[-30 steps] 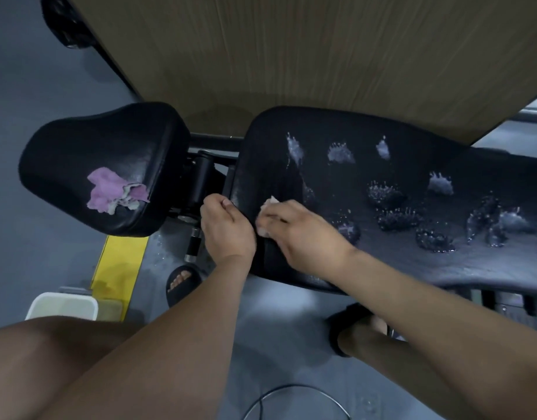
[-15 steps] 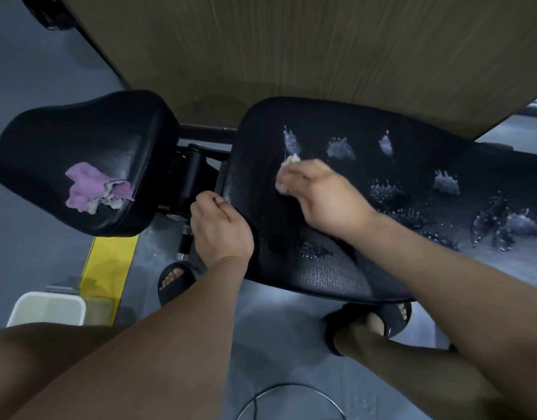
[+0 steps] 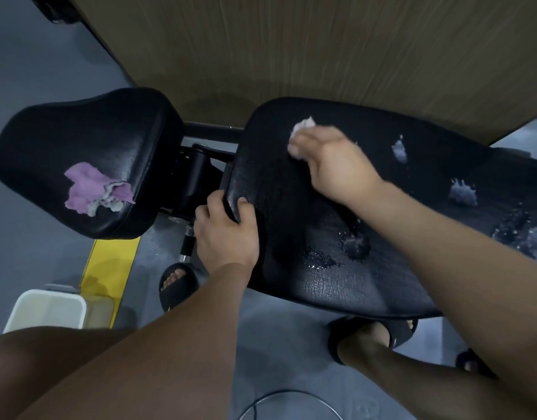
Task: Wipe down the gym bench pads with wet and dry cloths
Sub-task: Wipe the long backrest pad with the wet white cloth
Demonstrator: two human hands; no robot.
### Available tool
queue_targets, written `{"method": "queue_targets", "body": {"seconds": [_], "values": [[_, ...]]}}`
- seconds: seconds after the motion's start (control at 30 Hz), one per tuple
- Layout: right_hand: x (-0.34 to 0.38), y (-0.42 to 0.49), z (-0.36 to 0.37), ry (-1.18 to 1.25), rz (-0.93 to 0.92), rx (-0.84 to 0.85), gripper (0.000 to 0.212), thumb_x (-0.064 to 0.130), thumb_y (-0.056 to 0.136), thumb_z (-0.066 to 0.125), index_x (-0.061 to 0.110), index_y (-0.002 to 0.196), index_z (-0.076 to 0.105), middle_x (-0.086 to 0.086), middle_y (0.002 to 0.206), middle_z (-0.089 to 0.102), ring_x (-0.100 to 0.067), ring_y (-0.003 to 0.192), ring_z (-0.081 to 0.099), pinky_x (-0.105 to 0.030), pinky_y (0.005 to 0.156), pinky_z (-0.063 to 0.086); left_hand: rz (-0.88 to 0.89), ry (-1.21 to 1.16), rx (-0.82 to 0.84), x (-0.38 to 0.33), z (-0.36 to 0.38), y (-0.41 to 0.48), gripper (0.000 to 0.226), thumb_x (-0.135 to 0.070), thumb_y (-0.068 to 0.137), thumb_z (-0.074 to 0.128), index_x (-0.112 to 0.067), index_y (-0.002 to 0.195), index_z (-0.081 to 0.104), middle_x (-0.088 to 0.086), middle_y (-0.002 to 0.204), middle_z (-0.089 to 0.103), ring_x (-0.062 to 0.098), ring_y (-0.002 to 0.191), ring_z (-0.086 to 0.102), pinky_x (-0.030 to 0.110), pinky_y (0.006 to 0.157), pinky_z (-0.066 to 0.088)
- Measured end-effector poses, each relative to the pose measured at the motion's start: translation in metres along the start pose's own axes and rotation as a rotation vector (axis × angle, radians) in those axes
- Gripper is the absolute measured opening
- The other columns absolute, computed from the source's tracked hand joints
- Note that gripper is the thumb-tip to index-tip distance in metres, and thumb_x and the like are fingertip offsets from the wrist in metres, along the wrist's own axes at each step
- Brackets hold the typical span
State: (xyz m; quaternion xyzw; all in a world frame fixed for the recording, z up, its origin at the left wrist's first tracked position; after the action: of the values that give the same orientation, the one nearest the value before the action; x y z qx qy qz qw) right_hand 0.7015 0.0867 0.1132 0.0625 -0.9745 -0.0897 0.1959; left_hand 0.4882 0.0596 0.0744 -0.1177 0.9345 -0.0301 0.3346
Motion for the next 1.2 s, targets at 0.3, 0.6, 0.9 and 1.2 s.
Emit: {"method": "queue_targets", "body": {"seconds": [0.3, 0.6, 0.9, 1.2], "values": [[0.045, -0.017, 0.011, 0.113, -0.158, 0.085, 0.032, 0.004, 0.094, 0.055, 0.011, 0.121, 0.070, -0.004, 0.128, 0.067, -0.031, 0.111, 0.062, -0.037, 0.096, 0.054, -0.010, 0.002, -0.024, 0.002, 0.002, 0.002, 0.048, -0.050, 0.096, 0.038, -0.024, 0.134, 0.054, 0.006, 0.123, 0.056, 0.029, 0.112, 0.053, 0.037, 0.078, 0.038], [0.015, 0.050, 0.016, -0.133, 0.177, 0.126, 0.036, 0.010, 0.095, 0.051, 0.014, 0.128, 0.064, -0.009, 0.138, 0.058, -0.031, 0.126, 0.054, -0.043, 0.103, 0.047, -0.008, -0.015, -0.028, 0.002, 0.002, 0.002, 0.054, -0.052, 0.093, 0.034, -0.023, 0.133, 0.055, 0.006, 0.120, 0.056, 0.029, 0.110, 0.054, 0.039, 0.077, 0.042], [-0.007, 0.057, 0.018, -0.103, 0.087, 0.170, 0.030, 0.007, 0.092, 0.051, 0.018, 0.117, 0.063, -0.002, 0.112, 0.065, -0.028, 0.112, 0.064, -0.034, 0.092, 0.051, -0.014, -0.017, -0.013, 0.002, 0.002, 0.001, 0.048, -0.047, 0.097, 0.038, -0.023, 0.135, 0.054, 0.005, 0.121, 0.056, 0.029, 0.112, 0.054, 0.037, 0.078, 0.038], [0.054, 0.063, 0.052, -0.040, -0.130, 0.187, 0.029, 0.000, 0.085, 0.057, 0.010, 0.110, 0.066, -0.009, 0.122, 0.064, -0.031, 0.130, 0.053, -0.043, 0.109, 0.045, -0.019, -0.029, -0.028, 0.002, 0.002, 0.003, 0.056, -0.050, 0.091, 0.035, -0.022, 0.135, 0.055, 0.009, 0.123, 0.056, 0.032, 0.114, 0.053, 0.045, 0.085, 0.044]]}}
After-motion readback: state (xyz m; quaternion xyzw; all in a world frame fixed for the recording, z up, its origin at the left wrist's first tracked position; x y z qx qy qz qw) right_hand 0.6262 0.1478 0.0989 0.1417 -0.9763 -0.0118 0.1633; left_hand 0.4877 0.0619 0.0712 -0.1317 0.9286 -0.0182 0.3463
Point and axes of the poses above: each hand's wrist, its own y-axis towards the middle knuckle, its own z-axis out of the palm, x = y × z, the point moved 2 cm from there along y, towards the middle knuckle
